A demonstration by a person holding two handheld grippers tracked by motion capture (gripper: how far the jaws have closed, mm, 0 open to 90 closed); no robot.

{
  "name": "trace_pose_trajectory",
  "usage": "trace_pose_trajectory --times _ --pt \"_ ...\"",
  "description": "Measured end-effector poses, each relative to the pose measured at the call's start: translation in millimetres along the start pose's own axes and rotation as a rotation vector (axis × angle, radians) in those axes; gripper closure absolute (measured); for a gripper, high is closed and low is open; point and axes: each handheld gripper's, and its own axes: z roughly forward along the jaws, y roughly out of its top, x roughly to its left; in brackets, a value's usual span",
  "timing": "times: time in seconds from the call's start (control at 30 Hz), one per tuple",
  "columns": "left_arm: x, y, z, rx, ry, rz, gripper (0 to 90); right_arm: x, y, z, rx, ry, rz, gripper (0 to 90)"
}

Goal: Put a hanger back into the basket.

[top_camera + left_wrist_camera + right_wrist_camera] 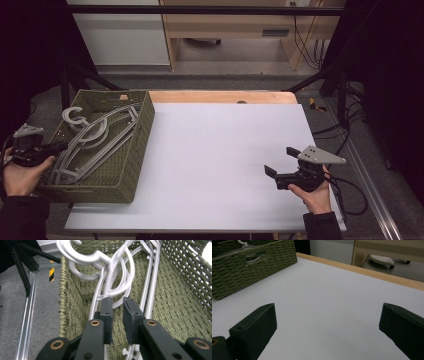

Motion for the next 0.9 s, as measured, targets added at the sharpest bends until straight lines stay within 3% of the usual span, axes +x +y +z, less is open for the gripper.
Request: trace_pose_trajectory --times 0.13,0.43,0.63,0.7,0.73,0.9 --pt "-4.6 -0.5 -6.2 -0.076 -0.054 -0.028 68.6 0.4 0.3 -0.3 -0.004 -0.001 0.008 1.6" --pt "-31.6 2.7 -16.7 -0.216 -0.162 0.0 44.6 0.6 0.1 -0.2 -0.006 -0.002 0.007 1.7" --pt "-58.5 3.1 -19.9 -0.285 -0.248 0.026 35.3 0.5 0.4 -1.3 -0.015 -0.003 0.009 1.6" --pt "-73.4 3.4 -20.9 -0.308 -0.285 0.044 32.8 0.4 0.2 -1.2 -0.015 -0.001 0.007 1.5" --pt "-73.4 3.4 -20.9 -0.308 -0.285 0.044 32.0 0.4 0.2 -1.2 -0.015 -0.001 0.007 1.5" --pt "-104.2 4.1 -22.4 -0.353 -0.363 0.063 27.8 0.7 0.3 -1.5 -0.024 -0.005 0.011 1.3"
